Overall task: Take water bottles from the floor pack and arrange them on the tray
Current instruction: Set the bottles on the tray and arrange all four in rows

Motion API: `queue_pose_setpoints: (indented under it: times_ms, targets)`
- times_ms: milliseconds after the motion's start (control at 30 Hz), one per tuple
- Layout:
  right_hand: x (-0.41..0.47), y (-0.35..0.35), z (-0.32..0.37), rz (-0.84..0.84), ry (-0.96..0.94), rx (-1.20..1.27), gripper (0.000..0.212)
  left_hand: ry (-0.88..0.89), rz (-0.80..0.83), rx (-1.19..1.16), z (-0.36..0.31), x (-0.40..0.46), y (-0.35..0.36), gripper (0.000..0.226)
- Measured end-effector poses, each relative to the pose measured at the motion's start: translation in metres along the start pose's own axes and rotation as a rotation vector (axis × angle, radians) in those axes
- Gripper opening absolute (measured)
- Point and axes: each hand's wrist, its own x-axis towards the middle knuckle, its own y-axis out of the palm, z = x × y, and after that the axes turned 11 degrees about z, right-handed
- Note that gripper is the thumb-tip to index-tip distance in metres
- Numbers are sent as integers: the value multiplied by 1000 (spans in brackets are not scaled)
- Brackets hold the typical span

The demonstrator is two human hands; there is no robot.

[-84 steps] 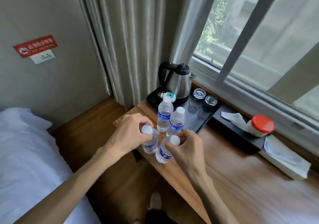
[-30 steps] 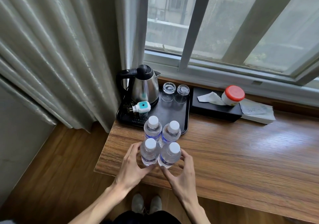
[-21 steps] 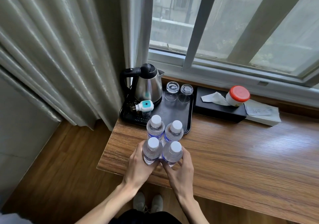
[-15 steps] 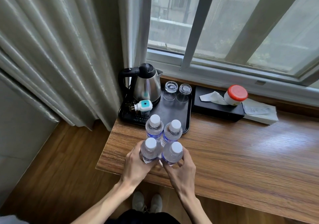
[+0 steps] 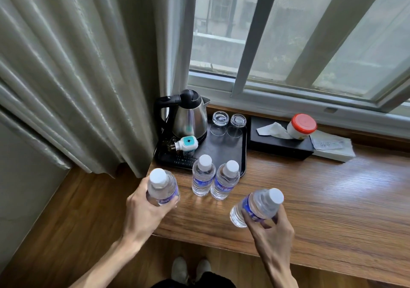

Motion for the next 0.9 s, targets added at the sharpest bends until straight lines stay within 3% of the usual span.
queue_pose_setpoints:
  times_ms: [567, 900]
  targets:
    - [139, -13, 19, -42, 12, -45, 51, 69, 78, -72, -41, 152, 9, 59]
    - [187, 6, 13, 50, 2, -50, 58, 72, 144, -24, -51, 163, 35, 60]
